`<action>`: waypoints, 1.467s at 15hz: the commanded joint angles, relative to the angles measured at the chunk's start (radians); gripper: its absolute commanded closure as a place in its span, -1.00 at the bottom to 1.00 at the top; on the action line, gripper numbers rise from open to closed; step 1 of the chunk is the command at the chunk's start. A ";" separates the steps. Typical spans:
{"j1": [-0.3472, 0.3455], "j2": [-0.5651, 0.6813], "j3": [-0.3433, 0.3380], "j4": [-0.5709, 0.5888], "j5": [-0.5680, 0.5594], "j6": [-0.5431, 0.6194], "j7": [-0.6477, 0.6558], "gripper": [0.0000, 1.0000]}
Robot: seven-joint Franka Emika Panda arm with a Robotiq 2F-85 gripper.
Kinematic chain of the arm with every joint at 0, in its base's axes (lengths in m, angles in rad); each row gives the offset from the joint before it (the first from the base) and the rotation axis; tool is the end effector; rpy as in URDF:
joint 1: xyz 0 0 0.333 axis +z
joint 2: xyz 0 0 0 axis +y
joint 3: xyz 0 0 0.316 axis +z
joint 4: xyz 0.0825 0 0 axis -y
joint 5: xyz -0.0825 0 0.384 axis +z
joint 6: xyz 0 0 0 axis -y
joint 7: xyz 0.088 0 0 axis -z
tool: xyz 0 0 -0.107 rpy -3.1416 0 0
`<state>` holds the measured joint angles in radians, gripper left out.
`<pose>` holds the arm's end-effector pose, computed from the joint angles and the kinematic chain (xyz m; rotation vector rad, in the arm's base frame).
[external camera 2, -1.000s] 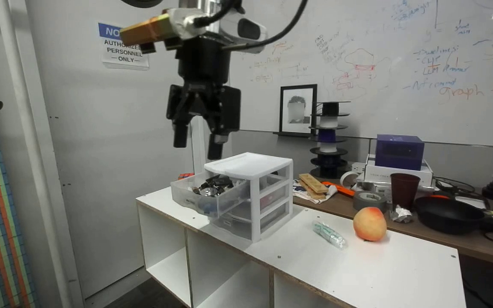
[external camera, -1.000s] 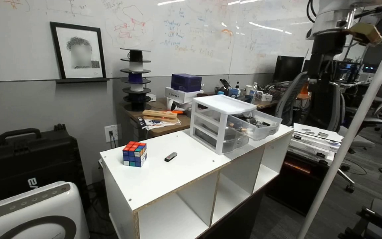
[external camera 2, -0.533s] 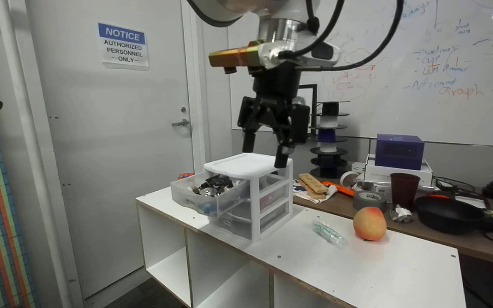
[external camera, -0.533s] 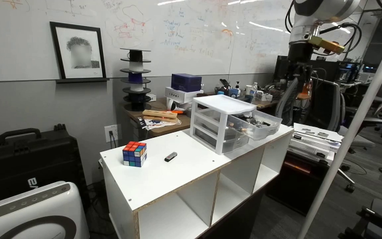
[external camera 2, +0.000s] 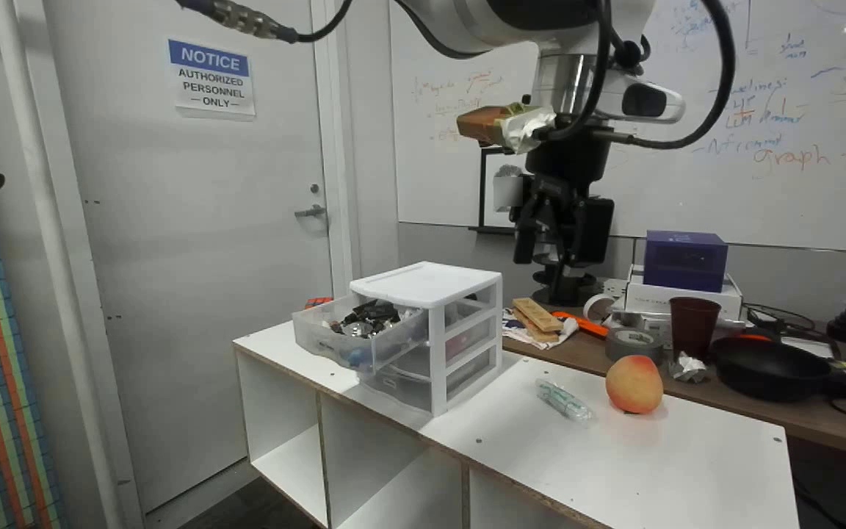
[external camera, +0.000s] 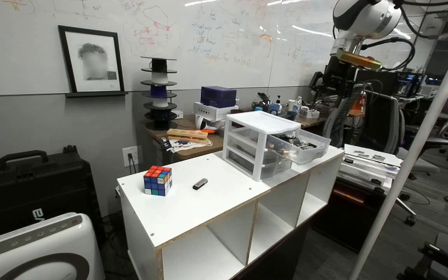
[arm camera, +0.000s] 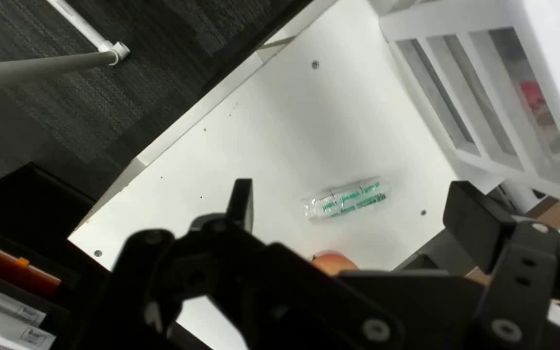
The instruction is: Pick up the bottle and the marker and put them in the open drawer and close it
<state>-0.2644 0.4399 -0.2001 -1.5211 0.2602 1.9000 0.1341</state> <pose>0.6220 -0.2695 0.4075 -2.8096 0.9826 0.0353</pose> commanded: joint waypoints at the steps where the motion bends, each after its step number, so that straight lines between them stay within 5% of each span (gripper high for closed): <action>1: -0.015 0.108 0.026 0.112 0.100 0.091 0.121 -1.00; 5: -0.008 0.236 0.049 0.209 0.126 0.187 0.209 -1.00; 13: -0.010 0.435 0.053 0.370 0.118 0.169 0.439 -1.00; 22: -0.021 0.600 0.084 0.537 0.112 0.149 0.529 -1.00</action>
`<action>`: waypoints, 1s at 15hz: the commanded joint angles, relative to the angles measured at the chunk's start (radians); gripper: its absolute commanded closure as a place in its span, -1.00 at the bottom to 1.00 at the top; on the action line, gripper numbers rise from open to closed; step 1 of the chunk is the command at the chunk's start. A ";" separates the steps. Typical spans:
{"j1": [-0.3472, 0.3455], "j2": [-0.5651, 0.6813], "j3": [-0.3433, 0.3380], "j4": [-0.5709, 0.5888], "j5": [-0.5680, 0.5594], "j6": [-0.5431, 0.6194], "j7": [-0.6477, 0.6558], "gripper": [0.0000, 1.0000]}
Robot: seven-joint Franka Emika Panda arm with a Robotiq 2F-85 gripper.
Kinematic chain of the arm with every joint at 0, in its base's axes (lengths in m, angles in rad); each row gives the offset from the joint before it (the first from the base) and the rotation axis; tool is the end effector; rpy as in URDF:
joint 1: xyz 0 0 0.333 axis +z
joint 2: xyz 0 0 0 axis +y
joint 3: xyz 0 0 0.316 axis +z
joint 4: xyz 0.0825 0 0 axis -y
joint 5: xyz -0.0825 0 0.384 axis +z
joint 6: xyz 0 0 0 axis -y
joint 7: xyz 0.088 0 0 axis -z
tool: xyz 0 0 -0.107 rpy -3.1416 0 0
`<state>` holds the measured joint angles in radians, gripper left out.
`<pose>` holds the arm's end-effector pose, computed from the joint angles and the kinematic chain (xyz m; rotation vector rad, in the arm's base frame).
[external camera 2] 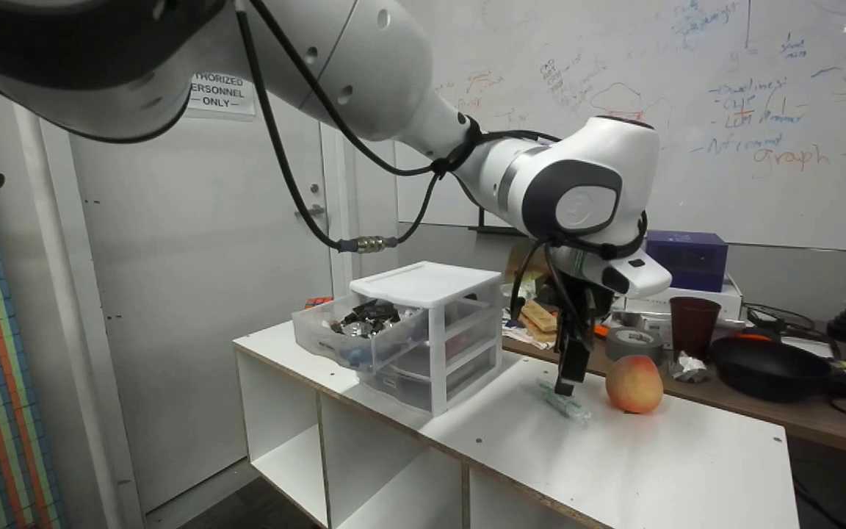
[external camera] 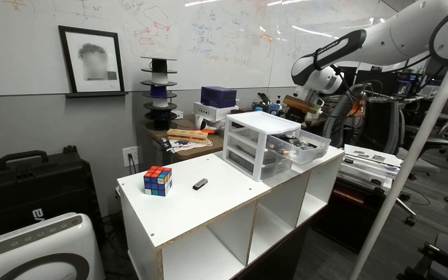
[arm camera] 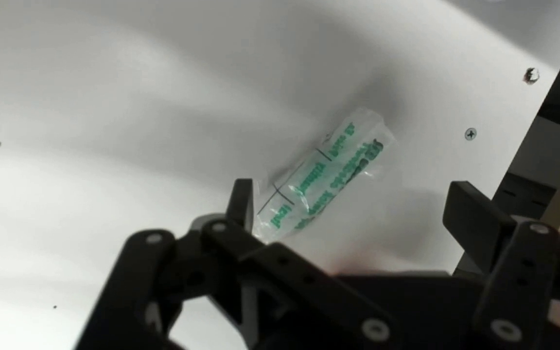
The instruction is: Pick up the bottle and the marker and put them in the open drawer and close it
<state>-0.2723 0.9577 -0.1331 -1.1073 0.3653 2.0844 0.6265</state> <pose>0.7309 -0.2581 0.2373 -2.4567 1.5923 -0.0047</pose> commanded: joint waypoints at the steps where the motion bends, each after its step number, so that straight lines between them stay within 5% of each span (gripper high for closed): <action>1: -0.013 0.099 0.020 0.140 0.004 -0.036 0.042 -0.98; 2: -0.014 0.112 0.023 0.154 0.005 -0.036 0.048 -0.49; 4: -0.014 0.128 0.025 0.172 -0.001 -0.037 0.056 -0.41; 13: -0.021 0.071 0.013 0.063 0.005 -0.073 0.044 0.98; 15: -0.018 0.052 0.019 0.034 0.007 -0.048 0.017 0.96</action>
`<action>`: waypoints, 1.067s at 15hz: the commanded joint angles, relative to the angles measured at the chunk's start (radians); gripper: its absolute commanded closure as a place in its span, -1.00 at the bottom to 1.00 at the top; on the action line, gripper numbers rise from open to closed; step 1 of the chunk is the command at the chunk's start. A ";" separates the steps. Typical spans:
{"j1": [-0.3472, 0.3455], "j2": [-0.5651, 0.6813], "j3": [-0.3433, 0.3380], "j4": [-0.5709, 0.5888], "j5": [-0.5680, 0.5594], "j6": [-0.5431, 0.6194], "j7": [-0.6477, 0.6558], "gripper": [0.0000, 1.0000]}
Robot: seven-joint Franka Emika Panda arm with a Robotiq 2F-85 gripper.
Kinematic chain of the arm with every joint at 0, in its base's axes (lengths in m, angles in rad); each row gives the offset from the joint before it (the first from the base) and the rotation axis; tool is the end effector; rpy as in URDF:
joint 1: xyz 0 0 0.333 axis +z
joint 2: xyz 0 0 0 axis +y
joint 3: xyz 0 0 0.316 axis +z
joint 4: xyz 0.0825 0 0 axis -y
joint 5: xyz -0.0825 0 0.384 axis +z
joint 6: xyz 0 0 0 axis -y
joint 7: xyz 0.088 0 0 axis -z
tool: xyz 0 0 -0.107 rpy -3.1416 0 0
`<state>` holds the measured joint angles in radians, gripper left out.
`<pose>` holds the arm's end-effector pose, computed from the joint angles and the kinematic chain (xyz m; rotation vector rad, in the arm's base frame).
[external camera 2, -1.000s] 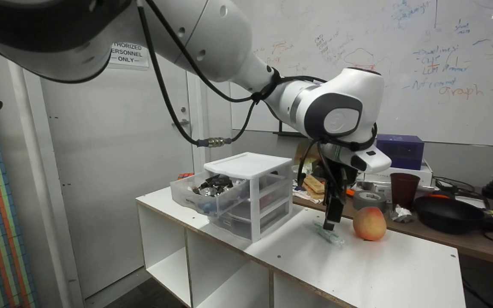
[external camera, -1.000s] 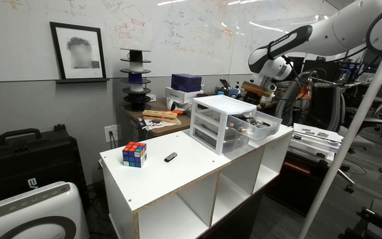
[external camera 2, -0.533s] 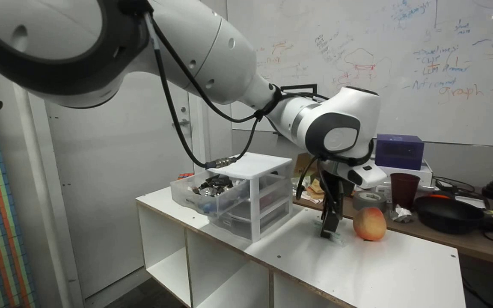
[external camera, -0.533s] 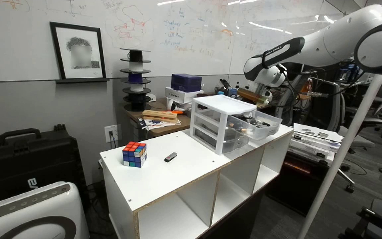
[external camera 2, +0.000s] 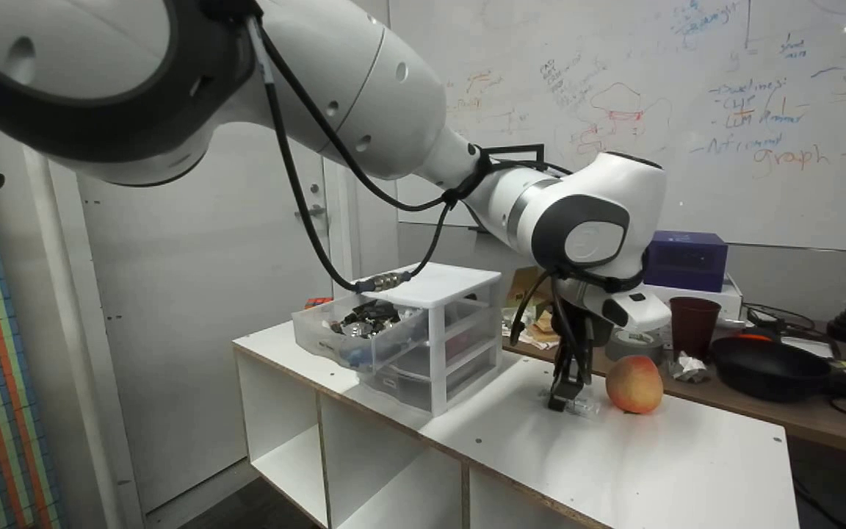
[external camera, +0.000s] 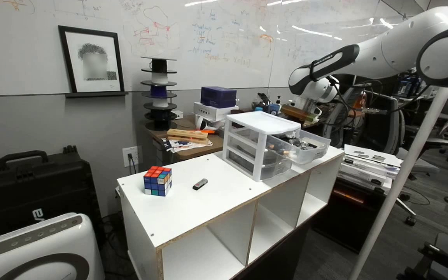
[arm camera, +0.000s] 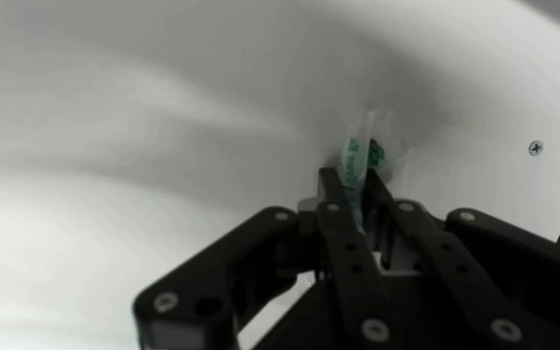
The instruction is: Pick up the bottle and the marker and put them in the open drawer and close it
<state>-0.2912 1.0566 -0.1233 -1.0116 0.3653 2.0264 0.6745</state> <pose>0.7327 -0.2625 0.1997 -2.4218 1.6492 0.0935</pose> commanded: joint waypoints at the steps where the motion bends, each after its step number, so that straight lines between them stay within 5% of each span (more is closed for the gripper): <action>1: 0.003 -0.068 0.014 -0.084 0.011 0.029 -0.044 0.93; 7: 0.029 -0.285 0.017 -0.311 0.018 0.129 -0.079 0.93; 16: 0.078 -0.674 0.018 -0.699 -0.001 0.032 -0.241 0.93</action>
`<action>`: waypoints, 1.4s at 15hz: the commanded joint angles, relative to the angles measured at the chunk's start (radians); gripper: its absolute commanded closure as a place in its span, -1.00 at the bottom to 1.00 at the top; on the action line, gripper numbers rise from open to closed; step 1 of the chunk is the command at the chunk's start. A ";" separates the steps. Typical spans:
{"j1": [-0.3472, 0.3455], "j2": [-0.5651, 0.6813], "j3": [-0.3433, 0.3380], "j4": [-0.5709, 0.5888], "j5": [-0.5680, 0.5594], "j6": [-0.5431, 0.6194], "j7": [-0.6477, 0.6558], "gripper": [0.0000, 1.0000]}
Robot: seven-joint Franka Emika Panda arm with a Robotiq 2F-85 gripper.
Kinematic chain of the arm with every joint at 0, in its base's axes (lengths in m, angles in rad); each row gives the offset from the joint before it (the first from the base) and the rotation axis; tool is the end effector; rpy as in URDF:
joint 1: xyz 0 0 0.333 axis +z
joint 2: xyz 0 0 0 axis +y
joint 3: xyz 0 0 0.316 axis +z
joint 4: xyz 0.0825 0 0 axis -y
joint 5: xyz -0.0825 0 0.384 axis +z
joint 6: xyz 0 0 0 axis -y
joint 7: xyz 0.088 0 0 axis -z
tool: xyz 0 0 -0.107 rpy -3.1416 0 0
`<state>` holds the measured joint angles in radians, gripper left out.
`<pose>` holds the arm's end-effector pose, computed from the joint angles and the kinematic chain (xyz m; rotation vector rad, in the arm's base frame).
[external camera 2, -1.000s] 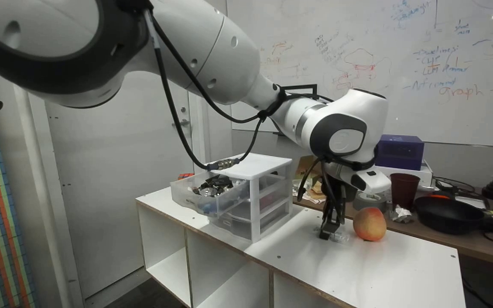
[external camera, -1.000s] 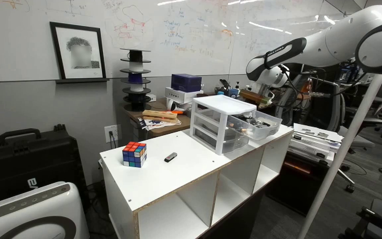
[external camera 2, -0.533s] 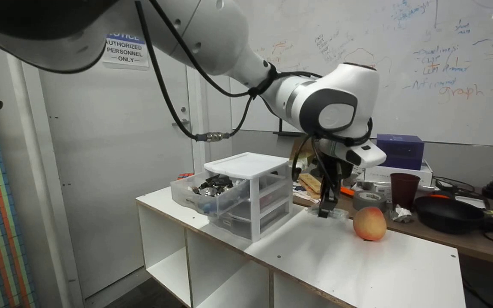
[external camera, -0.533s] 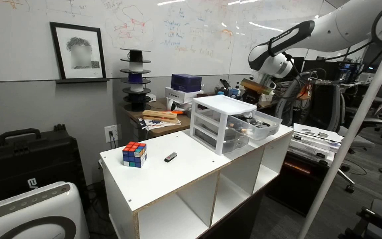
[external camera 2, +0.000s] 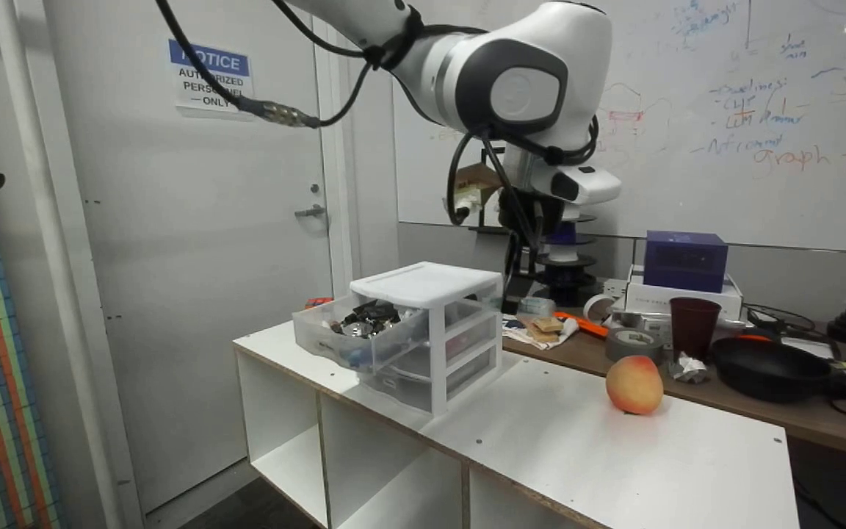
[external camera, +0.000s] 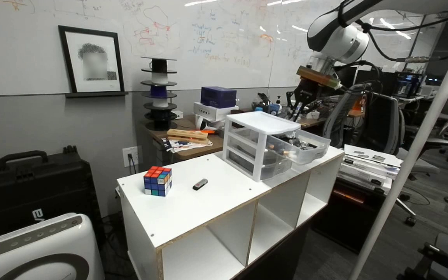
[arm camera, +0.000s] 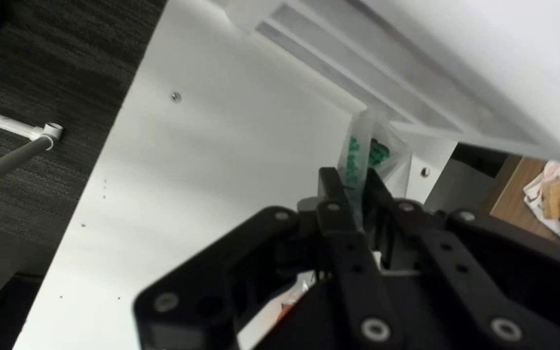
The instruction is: Pick up the bottle and the marker and put them in the open drawer and close it
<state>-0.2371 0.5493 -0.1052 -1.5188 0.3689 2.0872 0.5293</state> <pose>0.6725 -0.2083 0.3471 -2.4964 1.4212 0.0015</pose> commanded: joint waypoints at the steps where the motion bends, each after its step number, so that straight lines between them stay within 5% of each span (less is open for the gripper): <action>1: 0.036 -0.210 0.000 -0.242 -0.016 -0.052 -0.126 0.93; 6: 0.117 -0.426 0.005 -0.494 -0.138 -0.117 -0.242 0.93; 11: 0.205 -0.658 0.059 -0.728 -0.252 -0.084 -0.214 0.93; 16: 0.214 -0.713 0.107 -0.766 -0.302 0.016 -0.119 0.93; 21: 0.189 -0.621 0.071 -0.714 -0.227 0.094 -0.157 0.93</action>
<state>-0.0328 -0.1225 -0.0160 -2.2615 0.0948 2.1343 0.4042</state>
